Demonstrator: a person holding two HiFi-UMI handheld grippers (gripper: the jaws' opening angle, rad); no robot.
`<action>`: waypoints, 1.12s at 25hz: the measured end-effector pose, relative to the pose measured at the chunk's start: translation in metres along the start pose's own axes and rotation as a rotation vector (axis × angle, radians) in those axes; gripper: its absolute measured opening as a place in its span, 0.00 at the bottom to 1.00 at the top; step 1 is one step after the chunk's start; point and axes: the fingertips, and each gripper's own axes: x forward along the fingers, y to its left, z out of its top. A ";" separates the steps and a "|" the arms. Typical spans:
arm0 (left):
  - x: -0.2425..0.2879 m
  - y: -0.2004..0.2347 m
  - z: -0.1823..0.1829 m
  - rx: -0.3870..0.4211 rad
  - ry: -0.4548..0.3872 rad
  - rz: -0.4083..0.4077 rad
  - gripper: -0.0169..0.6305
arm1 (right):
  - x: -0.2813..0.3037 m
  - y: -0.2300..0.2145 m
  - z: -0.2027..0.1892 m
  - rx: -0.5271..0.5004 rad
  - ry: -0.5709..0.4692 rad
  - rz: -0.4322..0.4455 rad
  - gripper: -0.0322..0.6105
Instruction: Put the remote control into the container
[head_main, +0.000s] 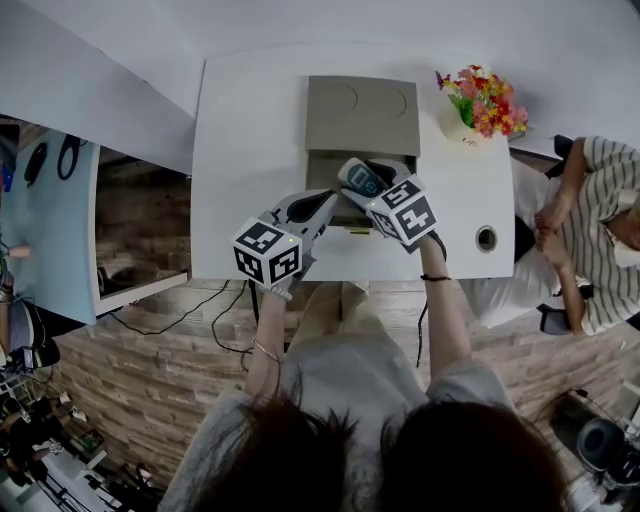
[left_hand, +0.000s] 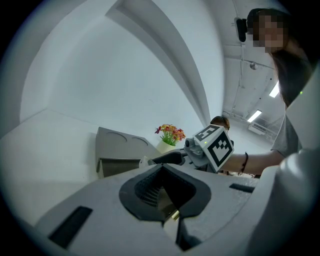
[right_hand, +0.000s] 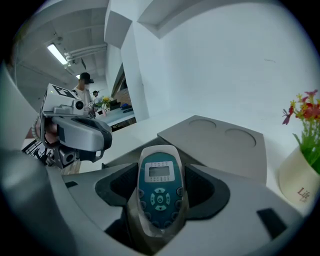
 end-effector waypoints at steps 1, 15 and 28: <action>0.000 0.001 -0.002 -0.003 0.004 0.001 0.03 | 0.003 0.000 -0.002 -0.006 0.013 0.001 0.50; 0.002 0.010 -0.014 -0.037 0.035 0.020 0.03 | 0.028 0.000 -0.022 -0.099 0.171 -0.002 0.50; -0.004 0.016 -0.009 -0.039 0.023 0.036 0.03 | 0.036 0.002 -0.030 -0.140 0.261 0.009 0.50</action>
